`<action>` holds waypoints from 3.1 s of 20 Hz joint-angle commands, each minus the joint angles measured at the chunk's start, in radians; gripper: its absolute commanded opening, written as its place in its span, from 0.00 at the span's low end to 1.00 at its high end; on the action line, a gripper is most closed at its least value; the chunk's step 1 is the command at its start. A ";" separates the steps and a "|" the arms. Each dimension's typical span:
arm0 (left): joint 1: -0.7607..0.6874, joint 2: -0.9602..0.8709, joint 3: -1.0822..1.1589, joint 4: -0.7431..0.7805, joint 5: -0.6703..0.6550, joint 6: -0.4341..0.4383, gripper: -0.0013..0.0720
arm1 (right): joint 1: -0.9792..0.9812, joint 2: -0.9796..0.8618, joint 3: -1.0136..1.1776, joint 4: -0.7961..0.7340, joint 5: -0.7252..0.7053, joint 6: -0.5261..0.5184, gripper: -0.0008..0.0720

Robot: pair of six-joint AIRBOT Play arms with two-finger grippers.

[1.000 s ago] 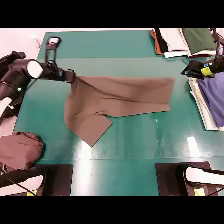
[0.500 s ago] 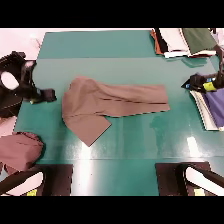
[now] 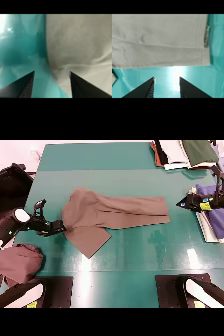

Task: Fold the shirts.

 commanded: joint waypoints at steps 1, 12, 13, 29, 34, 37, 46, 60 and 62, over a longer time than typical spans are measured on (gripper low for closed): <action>0.000 0.001 -0.053 -0.141 0.087 0.068 0.72 | 0.000 0.005 -0.005 0.019 -0.002 -0.002 0.50; 0.001 -0.016 0.061 -0.174 0.035 0.093 0.05 | -0.101 0.002 -0.064 0.010 0.006 -0.002 0.50; 0.001 -0.016 0.101 -0.176 0.005 0.108 0.05 | -0.137 -0.002 -0.104 0.010 0.005 -0.002 0.50; 0.000 -0.017 0.182 -0.191 -0.052 0.128 0.05 | -0.017 -0.488 -0.063 0.113 -0.148 -0.046 0.51; 0.000 -0.017 0.182 -0.191 -0.054 0.128 0.05 | 0.039 -0.494 -0.058 0.004 -0.095 -0.047 0.43; 0.001 -0.016 0.185 -0.193 -0.073 0.128 0.05 | 0.059 -0.472 -0.058 -0.007 -0.062 -0.056 0.14; 0.001 0.179 0.631 -0.182 -0.122 0.129 0.05 | 0.056 -0.053 0.232 -0.013 -0.019 -0.085 0.04; 0.001 0.248 1.464 -0.141 -0.072 0.097 0.05 | 0.056 0.153 1.058 -0.223 0.077 0.043 0.03; 0.001 0.232 1.332 -0.124 -0.078 0.090 0.05 | 0.056 0.076 1.051 -0.222 0.139 0.052 0.03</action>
